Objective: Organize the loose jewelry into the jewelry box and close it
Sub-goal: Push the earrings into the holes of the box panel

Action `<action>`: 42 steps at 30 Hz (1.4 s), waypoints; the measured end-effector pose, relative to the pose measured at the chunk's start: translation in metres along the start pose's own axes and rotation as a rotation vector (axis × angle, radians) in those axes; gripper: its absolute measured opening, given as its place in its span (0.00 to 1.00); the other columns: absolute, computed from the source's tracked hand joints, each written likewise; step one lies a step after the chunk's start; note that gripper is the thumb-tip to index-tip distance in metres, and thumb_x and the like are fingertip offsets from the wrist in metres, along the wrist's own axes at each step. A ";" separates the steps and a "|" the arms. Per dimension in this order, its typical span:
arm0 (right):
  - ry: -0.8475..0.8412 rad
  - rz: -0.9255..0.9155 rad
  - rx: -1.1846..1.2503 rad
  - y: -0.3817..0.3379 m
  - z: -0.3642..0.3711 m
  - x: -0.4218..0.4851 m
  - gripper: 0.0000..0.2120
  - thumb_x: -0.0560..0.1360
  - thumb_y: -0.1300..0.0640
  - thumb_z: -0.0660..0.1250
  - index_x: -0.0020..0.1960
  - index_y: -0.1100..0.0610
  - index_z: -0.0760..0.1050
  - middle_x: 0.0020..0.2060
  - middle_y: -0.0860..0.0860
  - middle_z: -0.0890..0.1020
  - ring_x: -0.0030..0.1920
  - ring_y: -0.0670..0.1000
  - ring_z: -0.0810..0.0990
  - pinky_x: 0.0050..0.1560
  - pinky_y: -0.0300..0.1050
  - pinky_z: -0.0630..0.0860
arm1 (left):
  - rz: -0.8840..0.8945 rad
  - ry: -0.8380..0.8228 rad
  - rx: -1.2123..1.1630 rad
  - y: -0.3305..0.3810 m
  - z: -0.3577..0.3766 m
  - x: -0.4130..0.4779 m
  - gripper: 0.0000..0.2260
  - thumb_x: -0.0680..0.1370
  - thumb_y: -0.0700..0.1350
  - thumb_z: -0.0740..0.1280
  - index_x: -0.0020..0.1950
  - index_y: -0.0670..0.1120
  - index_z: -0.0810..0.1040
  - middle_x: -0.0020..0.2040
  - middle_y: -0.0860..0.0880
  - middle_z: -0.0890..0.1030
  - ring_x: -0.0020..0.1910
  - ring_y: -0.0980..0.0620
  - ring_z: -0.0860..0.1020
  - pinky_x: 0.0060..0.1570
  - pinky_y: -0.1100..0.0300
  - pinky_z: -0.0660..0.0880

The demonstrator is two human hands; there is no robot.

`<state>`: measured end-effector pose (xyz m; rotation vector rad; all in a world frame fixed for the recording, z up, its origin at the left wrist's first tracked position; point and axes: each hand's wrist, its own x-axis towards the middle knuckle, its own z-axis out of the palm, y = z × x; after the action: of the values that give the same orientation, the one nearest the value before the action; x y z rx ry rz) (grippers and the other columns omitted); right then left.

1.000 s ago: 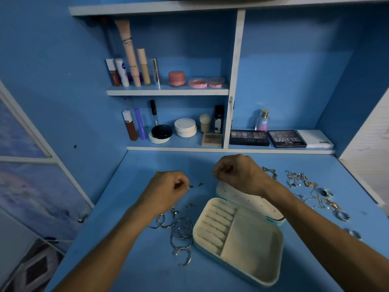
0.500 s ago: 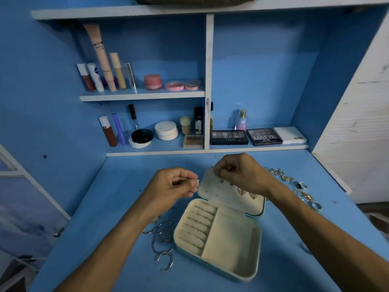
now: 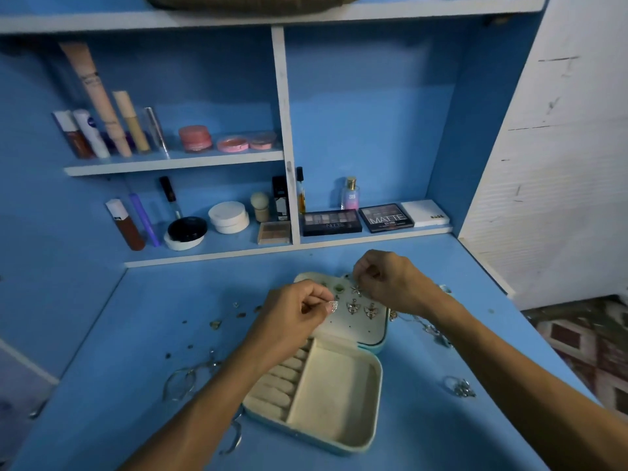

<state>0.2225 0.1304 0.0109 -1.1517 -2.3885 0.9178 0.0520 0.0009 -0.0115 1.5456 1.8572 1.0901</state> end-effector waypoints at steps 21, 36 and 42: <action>0.064 0.079 0.491 -0.023 -0.021 -0.008 0.05 0.80 0.56 0.67 0.47 0.56 0.79 0.42 0.51 0.88 0.43 0.53 0.84 0.35 0.40 0.77 | 0.070 0.104 0.018 -0.003 0.006 -0.013 0.04 0.79 0.44 0.71 0.50 0.52 0.84 0.40 0.60 0.83 0.40 0.63 0.80 0.40 0.68 0.75; -0.013 0.140 0.722 -0.031 -0.027 -0.014 0.05 0.80 0.55 0.67 0.49 0.56 0.78 0.45 0.55 0.88 0.46 0.50 0.86 0.38 0.35 0.77 | 0.117 0.401 0.179 -0.009 0.017 -0.017 0.13 0.72 0.49 0.77 0.50 0.50 0.75 0.48 0.57 0.75 0.48 0.55 0.75 0.47 0.56 0.76; -0.131 0.220 0.949 -0.025 -0.026 -0.009 0.04 0.79 0.60 0.68 0.51 0.59 0.79 0.43 0.57 0.87 0.42 0.51 0.84 0.48 0.44 0.80 | 0.006 0.408 0.087 -0.019 0.014 -0.018 0.36 0.69 0.53 0.79 0.72 0.49 0.66 0.62 0.52 0.67 0.61 0.53 0.71 0.60 0.55 0.74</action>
<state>0.2278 0.1221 0.0464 -0.9528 -1.5309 1.9380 0.0566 -0.0132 -0.0373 1.4562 2.1890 1.4288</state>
